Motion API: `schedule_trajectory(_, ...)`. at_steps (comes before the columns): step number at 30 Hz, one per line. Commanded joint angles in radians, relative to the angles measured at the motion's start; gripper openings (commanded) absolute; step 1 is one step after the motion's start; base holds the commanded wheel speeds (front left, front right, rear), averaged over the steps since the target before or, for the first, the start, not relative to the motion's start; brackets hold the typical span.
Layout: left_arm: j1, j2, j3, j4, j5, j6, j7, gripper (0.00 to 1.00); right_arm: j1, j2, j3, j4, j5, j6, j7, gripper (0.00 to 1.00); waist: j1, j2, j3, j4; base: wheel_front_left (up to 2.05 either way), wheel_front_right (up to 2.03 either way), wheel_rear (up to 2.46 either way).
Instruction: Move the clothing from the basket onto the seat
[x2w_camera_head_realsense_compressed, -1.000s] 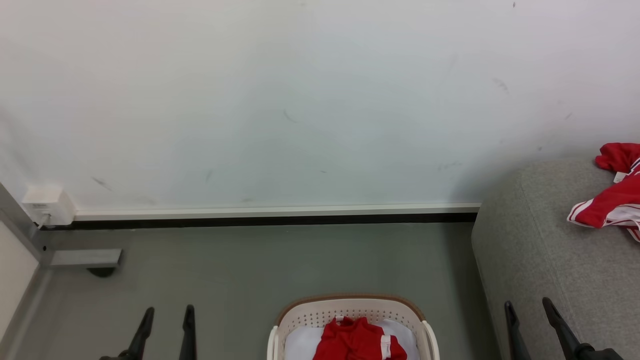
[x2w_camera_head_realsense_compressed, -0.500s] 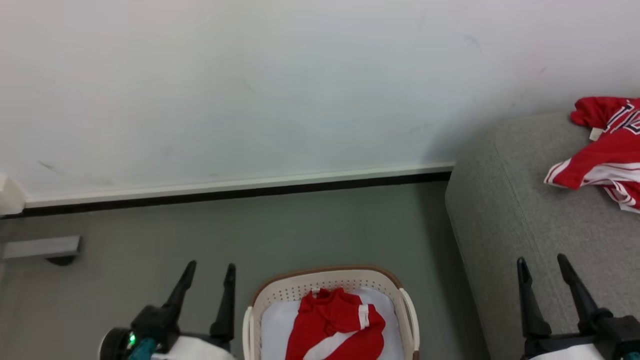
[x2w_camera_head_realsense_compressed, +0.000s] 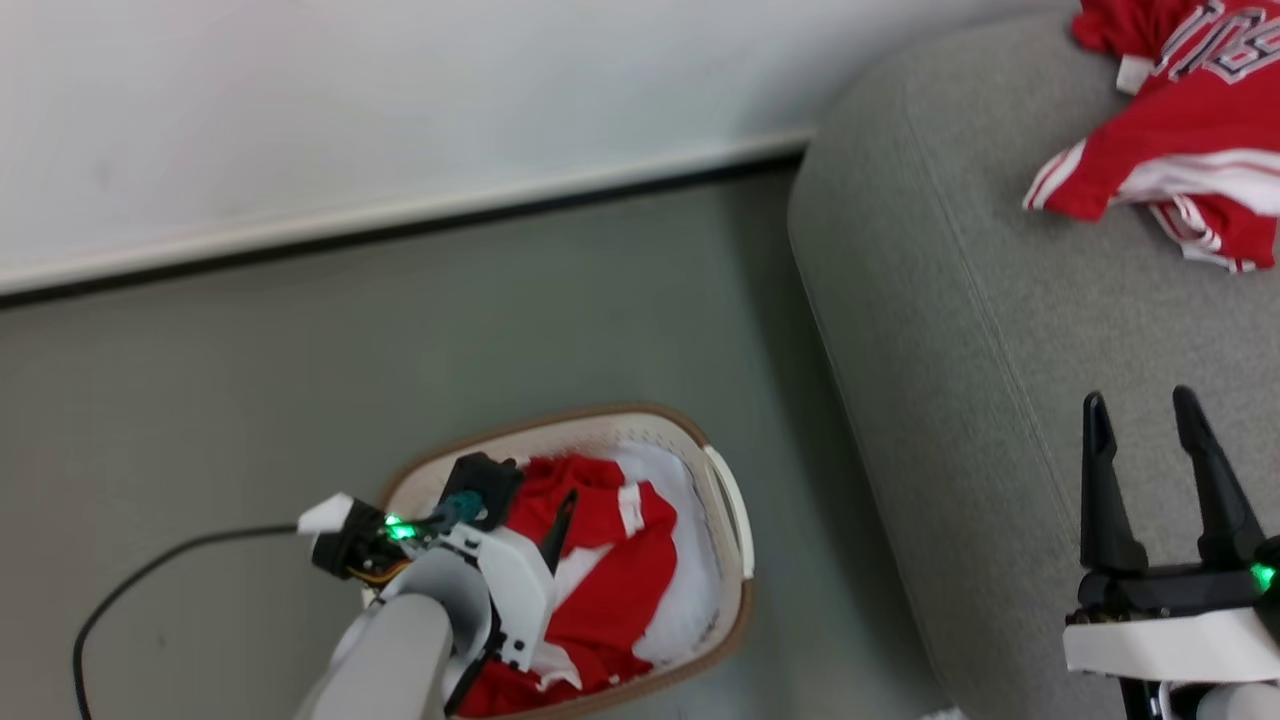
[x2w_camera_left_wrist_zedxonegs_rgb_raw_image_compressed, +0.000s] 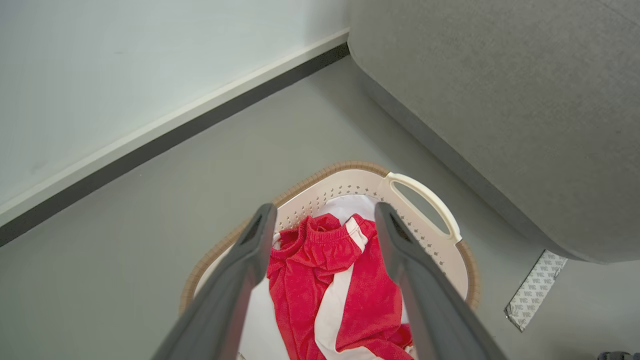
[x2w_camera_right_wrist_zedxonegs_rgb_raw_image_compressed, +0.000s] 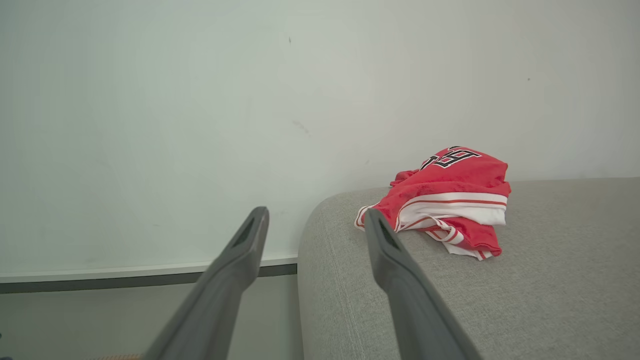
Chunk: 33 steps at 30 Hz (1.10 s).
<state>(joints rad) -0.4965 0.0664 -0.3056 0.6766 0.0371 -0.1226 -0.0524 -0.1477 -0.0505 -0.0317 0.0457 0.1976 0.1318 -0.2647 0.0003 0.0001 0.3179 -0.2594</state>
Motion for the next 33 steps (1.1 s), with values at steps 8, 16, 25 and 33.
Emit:
schedule_trajectory(8,-0.180,0.038,-0.053,0.236,0.040,-0.005,0.090,1.00,-0.062,0.000,0.008,-0.109,0.041,-0.002,0.001,1.00,-0.0003,-0.0001,0.288,-0.092,0.00,0.00,0.00)
schedule_trajectory(16,-0.318,0.025,-0.095,0.377,0.070,0.020,0.112,1.00,-0.092,0.000,0.018,-0.206,0.039,-0.002,0.001,1.00,-0.0003,-0.0001,0.447,-0.067,0.00,0.00,0.00)
schedule_trajectory(25,-0.430,0.029,-0.144,0.491,0.113,0.060,0.137,1.00,-0.121,0.000,0.053,-0.286,0.047,-0.002,0.001,1.00,-0.0003,-0.0001,0.554,-0.064,0.00,0.00,0.00)
schedule_trajectory(33,-0.470,0.029,-0.174,0.552,0.119,0.065,0.120,1.00,-0.076,0.000,0.058,-0.336,0.061,-0.002,0.001,1.00,-0.0003,-0.0001,0.595,-0.071,0.00,0.00,0.00)
